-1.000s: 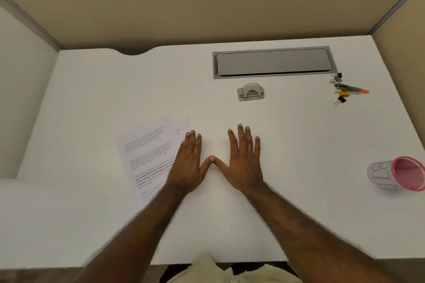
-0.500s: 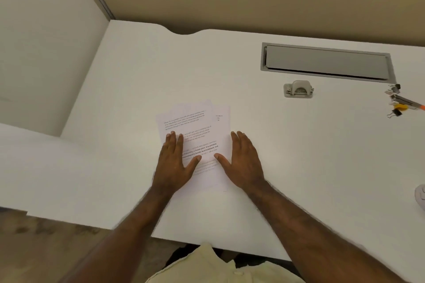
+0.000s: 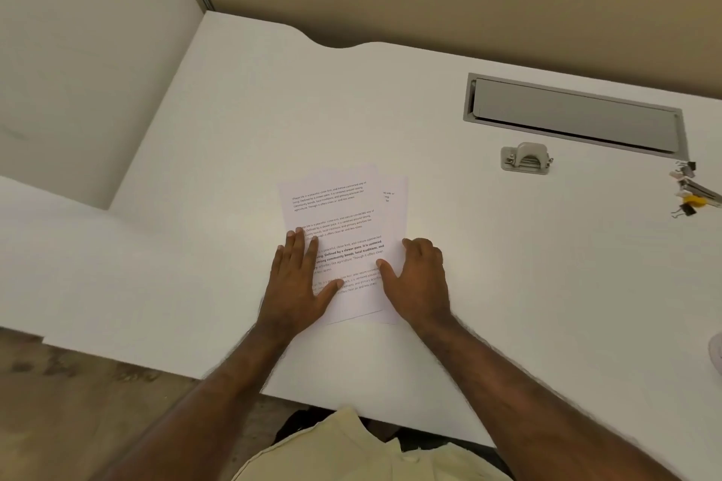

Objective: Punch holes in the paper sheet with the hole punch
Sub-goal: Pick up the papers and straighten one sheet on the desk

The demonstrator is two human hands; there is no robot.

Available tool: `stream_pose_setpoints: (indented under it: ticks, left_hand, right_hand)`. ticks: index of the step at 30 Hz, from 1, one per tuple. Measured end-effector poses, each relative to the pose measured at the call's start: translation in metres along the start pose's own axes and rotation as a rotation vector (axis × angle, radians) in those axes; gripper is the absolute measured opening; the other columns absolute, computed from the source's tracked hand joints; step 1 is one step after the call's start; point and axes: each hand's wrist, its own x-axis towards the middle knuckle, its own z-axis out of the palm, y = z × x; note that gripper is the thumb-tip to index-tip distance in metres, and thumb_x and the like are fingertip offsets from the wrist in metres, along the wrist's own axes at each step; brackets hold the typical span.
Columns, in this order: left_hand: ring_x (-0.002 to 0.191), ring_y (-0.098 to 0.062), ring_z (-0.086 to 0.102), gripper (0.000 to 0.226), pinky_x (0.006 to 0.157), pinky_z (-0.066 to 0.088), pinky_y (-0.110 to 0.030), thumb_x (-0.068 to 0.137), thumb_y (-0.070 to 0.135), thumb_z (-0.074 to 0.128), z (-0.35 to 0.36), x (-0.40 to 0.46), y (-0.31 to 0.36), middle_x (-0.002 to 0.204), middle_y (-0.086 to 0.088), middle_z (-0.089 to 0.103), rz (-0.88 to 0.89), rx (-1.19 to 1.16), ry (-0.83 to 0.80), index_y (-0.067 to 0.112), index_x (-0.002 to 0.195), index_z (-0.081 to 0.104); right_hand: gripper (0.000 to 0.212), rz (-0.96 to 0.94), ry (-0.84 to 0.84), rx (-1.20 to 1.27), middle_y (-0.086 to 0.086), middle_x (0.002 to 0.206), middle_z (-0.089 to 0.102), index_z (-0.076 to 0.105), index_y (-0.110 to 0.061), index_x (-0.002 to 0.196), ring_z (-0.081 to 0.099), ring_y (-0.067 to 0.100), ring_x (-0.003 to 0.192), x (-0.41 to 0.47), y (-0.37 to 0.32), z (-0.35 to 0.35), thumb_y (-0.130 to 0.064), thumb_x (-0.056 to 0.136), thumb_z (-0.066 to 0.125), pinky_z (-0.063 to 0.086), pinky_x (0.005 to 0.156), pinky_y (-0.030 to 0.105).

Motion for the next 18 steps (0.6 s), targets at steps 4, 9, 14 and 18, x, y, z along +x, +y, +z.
stream_pose_setpoints:
  ticks: [4, 9, 14, 18]
  left_hand:
    - [0.166, -0.026, -0.010, 0.101, 0.132, -0.006, -0.038, 0.096, 0.078, 0.036, 0.003, 0.000, -0.004, 0.178, -0.008, -0.009, 0.012, -0.003, 0.004, 0.015, 0.171, 0.009]
    - [0.165, -0.024, -0.011, 0.099, 0.133, -0.006, -0.039, 0.097, 0.077, 0.034, 0.006, -0.001, -0.005, 0.178, -0.006, -0.010, 0.019, -0.010, 0.009, 0.015, 0.171, 0.009]
    - [0.166, -0.027, -0.007, 0.099, 0.134, -0.001, -0.043, 0.098, 0.076, 0.035, 0.007, -0.001, -0.005, 0.178, -0.009, -0.006, 0.036, -0.007, 0.022, 0.012, 0.170, 0.012]
    - [0.166, -0.027, -0.006, 0.100, 0.134, 0.002, -0.045, 0.098, 0.077, 0.033, 0.008, -0.001, -0.005, 0.178, -0.009, -0.006, 0.036, -0.001, 0.019, 0.012, 0.170, 0.012]
  right_hand:
    - [0.069, 0.091, -0.026, 0.108, 0.009, 0.144, 0.054, 0.054, -0.009, 0.147, 0.047, 0.029, 0.136, 0.001, -0.006, 0.000, -0.053, 0.095, 0.068, 0.044, 0.114, 0.042]
    - [0.074, 0.231, -0.040, 0.284, 0.009, 0.144, 0.055, 0.051, -0.011, 0.150, 0.048, 0.029, 0.138, 0.005, -0.017, -0.001, -0.051, 0.091, 0.075, 0.043, 0.116, 0.042]
    - [0.079, 0.416, -0.063, 0.480, 0.011, 0.142, 0.058, 0.051, -0.011, 0.149, 0.055, 0.029, 0.134, 0.015, -0.028, -0.004, -0.048, 0.087, 0.080, 0.046, 0.116, 0.046]
    - [0.081, 0.532, -0.084, 0.578, 0.010, 0.146, 0.059, 0.053, -0.012, 0.148, 0.058, 0.031, 0.133, 0.025, -0.031, -0.007, -0.047, 0.083, 0.084, 0.048, 0.115, 0.047]
